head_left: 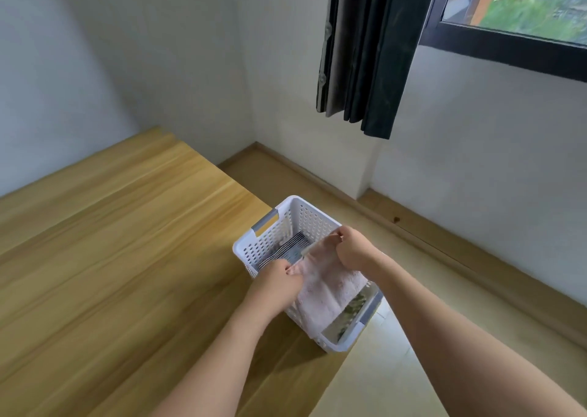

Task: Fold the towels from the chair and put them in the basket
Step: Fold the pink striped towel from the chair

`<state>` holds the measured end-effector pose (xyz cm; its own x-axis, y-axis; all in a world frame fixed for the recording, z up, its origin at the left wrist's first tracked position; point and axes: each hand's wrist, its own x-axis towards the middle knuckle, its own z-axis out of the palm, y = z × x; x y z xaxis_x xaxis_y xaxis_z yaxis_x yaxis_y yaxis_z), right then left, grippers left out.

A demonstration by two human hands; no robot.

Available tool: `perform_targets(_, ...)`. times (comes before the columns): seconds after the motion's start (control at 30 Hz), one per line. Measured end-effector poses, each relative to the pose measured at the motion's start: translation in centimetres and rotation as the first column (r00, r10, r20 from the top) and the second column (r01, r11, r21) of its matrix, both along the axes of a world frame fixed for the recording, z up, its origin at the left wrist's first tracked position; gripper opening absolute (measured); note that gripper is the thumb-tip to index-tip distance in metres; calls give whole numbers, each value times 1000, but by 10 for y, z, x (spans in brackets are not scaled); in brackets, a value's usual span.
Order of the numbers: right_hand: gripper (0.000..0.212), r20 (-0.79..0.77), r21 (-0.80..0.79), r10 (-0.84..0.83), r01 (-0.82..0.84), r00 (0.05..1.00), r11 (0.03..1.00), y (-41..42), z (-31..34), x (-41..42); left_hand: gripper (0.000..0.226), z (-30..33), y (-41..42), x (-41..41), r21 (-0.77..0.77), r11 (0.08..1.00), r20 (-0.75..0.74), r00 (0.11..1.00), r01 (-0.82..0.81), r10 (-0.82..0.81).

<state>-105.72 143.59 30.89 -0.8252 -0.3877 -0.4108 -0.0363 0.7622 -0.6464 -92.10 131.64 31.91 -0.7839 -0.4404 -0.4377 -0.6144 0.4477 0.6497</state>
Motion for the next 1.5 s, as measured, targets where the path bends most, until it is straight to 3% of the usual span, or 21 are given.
perform_targets(0.1, 37, -57, 10, 25, -24, 998, 1000, -7, -17, -21, 20, -12, -6, -15, -96, 995, 52, 998, -18, 23)
perform_targets(0.3, 32, -115, -123, 82, -96, 990, 988, -52, -27, -46, 5, -25, -36, -40, -272, 958, 141, 980, -95, 137)
perform_targets(0.4, 15, -219, -99, 174, -199, 960, 975, -80, -42, -47, 2, -33, -49, -50, -423, 903, 162, 974, -77, 159)
perform_targets(0.5, 11, -235, -43, 242, -259, 941, 965, -96, -68, -54, 17, -43, -52, -56, -588, 809, 194, 970, -4, 146)
perform_targets(0.57, 37, -209, -27, 273, -284, 939, 958, -100, -85, -58, 25, -52, -50, -54, -735, 675, 174, 980, 62, 99)
perform_targets(0.63, 65, -231, 7, 302, -309, 925, 951, -97, -94, -59, 23, -60, -48, -54, -799, 595, 67, 996, 85, -53)
perform_targets(0.7, 74, -251, 62, 362, -358, 898, 932, -92, -97, -56, 30, -69, -46, -59, -772, 602, 102, 975, 204, -199)
perform_targets(0.8, 75, -263, 165, 462, -433, 847, 886, -88, -100, -52, 47, -83, -49, -75, -631, 664, 349, 911, 401, -219)
perform_targets(0.93, 35, -247, 227, 387, -335, 888, 914, -92, -103, -61, 60, -101, -61, -89, -528, 680, 512, 830, 508, -223)
perform_targets(1.0, 24, -255, 333, 438, -347, 862, 877, -94, -103, -62, 59, -112, -65, -92, -506, 678, 515, 817, 533, -258)
perform_targets(1.2, 30, -223, 432, 469, -345, 854, 833, -102, -112, -57, 61, -134, -68, -100, -463, 696, 530, 801, 549, -279)
perform_targets(1.33, 32, -138, 385, 428, -350, 893, 854, -95, -87, -56, 65, -126, -63, -98, -474, 653, 569, 771, 591, -286)
perform_targets(1.5, 31, -249, 208, 279, -230, 928, 951, -66, -43, -23, 40, -63, -51, -72, -594, 682, 312, 904, 426, -293)
